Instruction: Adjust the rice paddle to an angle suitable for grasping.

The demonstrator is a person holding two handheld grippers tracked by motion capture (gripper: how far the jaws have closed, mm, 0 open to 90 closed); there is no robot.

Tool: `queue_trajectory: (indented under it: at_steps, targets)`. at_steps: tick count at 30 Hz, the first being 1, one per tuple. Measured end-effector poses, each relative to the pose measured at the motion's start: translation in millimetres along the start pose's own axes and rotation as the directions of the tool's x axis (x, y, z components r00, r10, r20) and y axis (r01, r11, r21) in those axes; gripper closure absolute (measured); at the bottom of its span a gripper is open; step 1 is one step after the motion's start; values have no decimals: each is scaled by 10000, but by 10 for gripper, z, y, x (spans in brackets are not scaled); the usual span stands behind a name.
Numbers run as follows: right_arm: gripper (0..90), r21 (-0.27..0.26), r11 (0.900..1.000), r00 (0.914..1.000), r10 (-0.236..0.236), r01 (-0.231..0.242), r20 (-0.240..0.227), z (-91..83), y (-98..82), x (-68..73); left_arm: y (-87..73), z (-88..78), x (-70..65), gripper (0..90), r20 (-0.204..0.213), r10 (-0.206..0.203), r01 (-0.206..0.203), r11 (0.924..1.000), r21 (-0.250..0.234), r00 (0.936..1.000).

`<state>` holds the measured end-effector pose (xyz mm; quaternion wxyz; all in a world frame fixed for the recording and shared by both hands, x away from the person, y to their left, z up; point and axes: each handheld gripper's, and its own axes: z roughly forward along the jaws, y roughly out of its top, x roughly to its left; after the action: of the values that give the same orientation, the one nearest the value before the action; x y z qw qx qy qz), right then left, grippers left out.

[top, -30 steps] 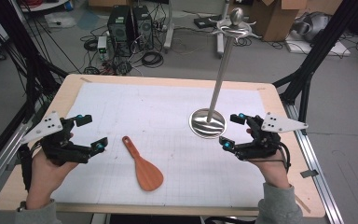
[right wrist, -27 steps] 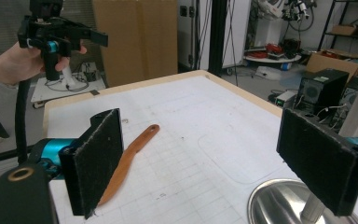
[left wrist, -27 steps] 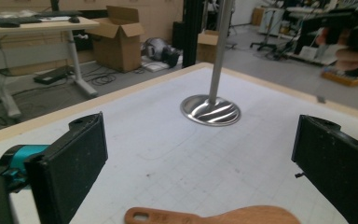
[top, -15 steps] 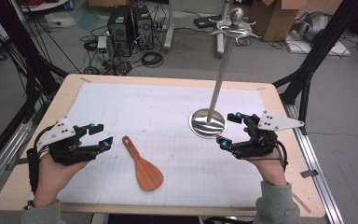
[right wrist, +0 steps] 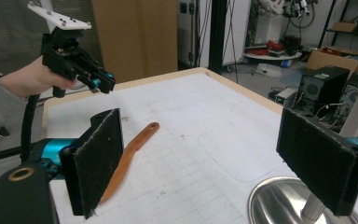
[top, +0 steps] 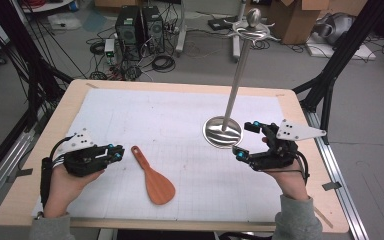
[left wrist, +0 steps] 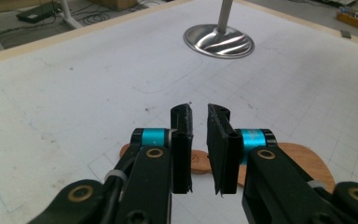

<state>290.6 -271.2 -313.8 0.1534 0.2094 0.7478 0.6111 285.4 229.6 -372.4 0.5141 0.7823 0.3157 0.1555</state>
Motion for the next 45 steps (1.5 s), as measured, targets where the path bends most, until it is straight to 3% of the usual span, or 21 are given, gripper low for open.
queue_trajectory:
  at_steps: [4, 15, 17, 24, 27, 33, 37, 45]
  targets:
    - [134, -6, 10000, 10000, -64, 64, 32, -15, 0, 12, -40, 84, 23, 869, 225, 58, -59, 10000, 21, 9997]
    - [133, 142, 9996, 9997, -226, 226, -1, -63, -18, 36, -168, 351, 76, 881, 211, -166, 140, 9930, 1169, 9996]
    - [133, 214, 9994, 9996, -267, 267, 28, -71, -25, 43, -187, 427, 82, 886, 2, -111, 110, 9888, 1487, 9999]
    - [133, 221, 9995, 9997, -222, 219, 133, -125, -40, 47, -221, 519, 103, 889, -86, -92, 108, 9777, 2099, 9999]
    - [133, 245, 9995, 9997, -208, 205, 149, -138, -46, 53, -235, 543, 110, 889, -56, -124, 133, 9762, 2165, 9999]
    - [133, 298, 9992, 9995, -274, 269, 174, -154, -57, 63, -277, 639, 126, 889, -63, -123, 135, 9649, 2622, 9999]
    - [133, 327, 9992, 9995, -253, 247, 201, -162, -63, 65, -287, 654, 138, 890, -36, -128, 133, 9642, 2650, 9999]
    - [133, 341, 9992, 9995, -204, 195, 249, -183, -70, 64, -349, 747, 140, 891, -188, -74, 129, 9511, 3086, 9998]
